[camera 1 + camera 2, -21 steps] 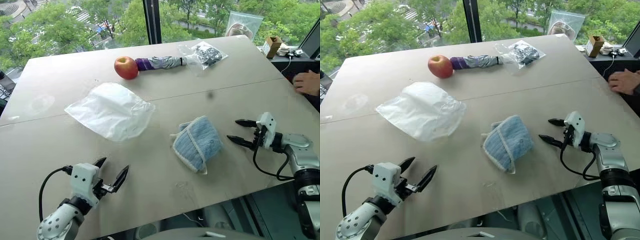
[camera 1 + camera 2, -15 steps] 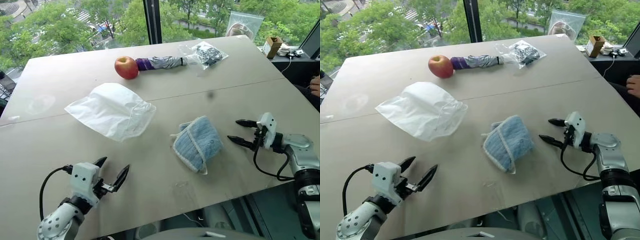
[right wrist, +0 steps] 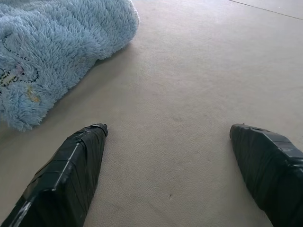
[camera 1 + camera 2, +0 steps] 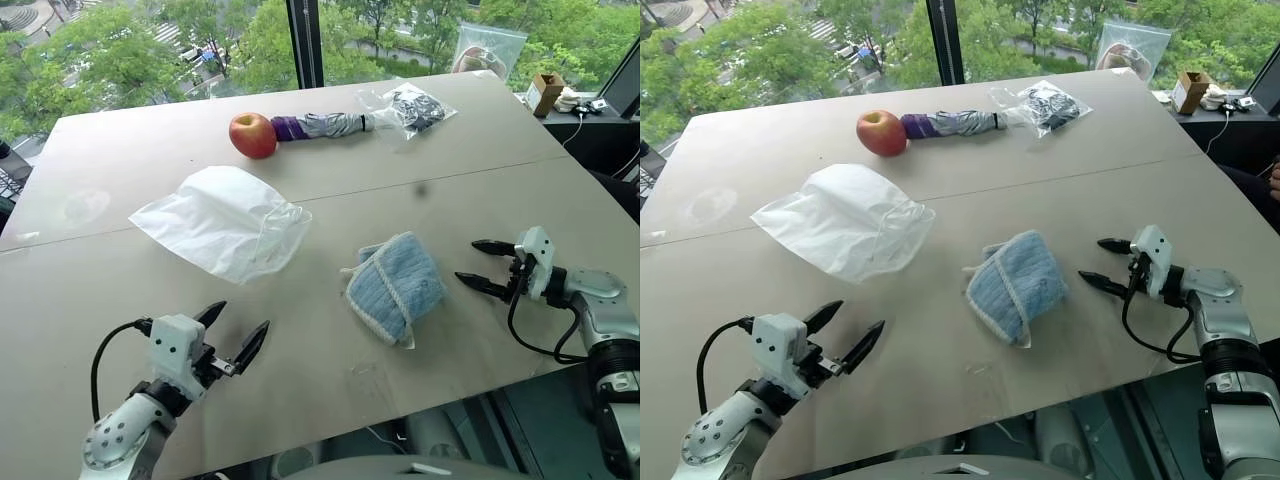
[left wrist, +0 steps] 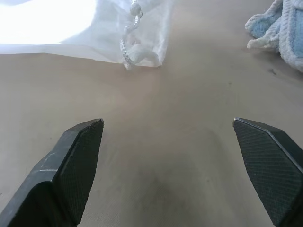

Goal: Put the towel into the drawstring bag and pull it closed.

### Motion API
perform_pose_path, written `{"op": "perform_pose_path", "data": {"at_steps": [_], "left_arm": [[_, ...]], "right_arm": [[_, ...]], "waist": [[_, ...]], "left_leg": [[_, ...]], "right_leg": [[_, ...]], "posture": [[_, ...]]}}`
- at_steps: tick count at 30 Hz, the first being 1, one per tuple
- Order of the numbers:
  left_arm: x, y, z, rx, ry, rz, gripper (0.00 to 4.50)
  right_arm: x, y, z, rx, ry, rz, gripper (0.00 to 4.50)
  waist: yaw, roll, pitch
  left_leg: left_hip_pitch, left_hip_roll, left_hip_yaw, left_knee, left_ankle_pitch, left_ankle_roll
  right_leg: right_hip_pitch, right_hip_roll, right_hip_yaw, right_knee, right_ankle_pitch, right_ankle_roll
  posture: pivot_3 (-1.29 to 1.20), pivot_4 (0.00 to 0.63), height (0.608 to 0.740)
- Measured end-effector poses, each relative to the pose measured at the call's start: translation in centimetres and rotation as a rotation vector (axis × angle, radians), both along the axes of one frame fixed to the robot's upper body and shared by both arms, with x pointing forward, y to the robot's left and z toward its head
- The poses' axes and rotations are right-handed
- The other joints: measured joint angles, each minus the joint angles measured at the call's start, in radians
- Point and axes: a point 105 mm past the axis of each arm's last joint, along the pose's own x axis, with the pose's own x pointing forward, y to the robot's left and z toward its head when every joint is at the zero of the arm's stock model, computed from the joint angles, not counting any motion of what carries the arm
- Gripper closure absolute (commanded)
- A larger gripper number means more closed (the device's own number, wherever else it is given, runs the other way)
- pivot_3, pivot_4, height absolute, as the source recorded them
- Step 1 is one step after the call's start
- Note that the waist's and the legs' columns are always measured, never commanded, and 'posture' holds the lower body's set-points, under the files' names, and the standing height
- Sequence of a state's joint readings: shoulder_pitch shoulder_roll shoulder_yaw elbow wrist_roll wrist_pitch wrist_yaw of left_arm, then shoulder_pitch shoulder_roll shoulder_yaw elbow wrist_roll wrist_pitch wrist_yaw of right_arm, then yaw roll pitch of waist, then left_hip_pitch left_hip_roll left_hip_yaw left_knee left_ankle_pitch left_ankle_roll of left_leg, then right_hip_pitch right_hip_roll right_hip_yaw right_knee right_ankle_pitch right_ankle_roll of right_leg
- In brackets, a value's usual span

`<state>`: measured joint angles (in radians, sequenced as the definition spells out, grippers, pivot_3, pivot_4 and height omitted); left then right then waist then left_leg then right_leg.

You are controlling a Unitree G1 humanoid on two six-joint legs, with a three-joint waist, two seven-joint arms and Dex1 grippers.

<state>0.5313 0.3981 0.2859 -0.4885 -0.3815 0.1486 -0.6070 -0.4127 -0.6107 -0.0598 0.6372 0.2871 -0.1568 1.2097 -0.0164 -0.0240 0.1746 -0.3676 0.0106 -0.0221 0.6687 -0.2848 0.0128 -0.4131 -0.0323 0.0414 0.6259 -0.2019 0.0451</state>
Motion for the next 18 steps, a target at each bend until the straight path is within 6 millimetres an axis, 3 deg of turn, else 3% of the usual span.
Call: {"op": "perform_pose_path", "data": {"at_steps": [12,18], "left_arm": [[0.5,-0.3,0.8,-0.015,-0.057,0.000,0.00],[1.5,-2.3,2.6,-0.043,-0.156,-0.029,0.00]], "right_arm": [[0.0,0.0,0.0,0.002,0.000,0.000,0.04],[-0.3,0.7,0.9,0.045,-0.012,0.045,0.04]], "waist": [[0.000,0.000,0.000],[0.001,0.000,0.000]], "left_leg": [[0.000,0.000,0.000,0.000,0.000,0.000],[0.000,0.000,0.000,0.000,0.000,0.000]], "right_leg": [[0.000,0.000,0.000,0.000,0.000,0.000],[0.000,0.000,0.000,0.000,0.000,0.000]], "posture": [[0.00,0.150,0.740],[0.00,0.150,0.740]]}}
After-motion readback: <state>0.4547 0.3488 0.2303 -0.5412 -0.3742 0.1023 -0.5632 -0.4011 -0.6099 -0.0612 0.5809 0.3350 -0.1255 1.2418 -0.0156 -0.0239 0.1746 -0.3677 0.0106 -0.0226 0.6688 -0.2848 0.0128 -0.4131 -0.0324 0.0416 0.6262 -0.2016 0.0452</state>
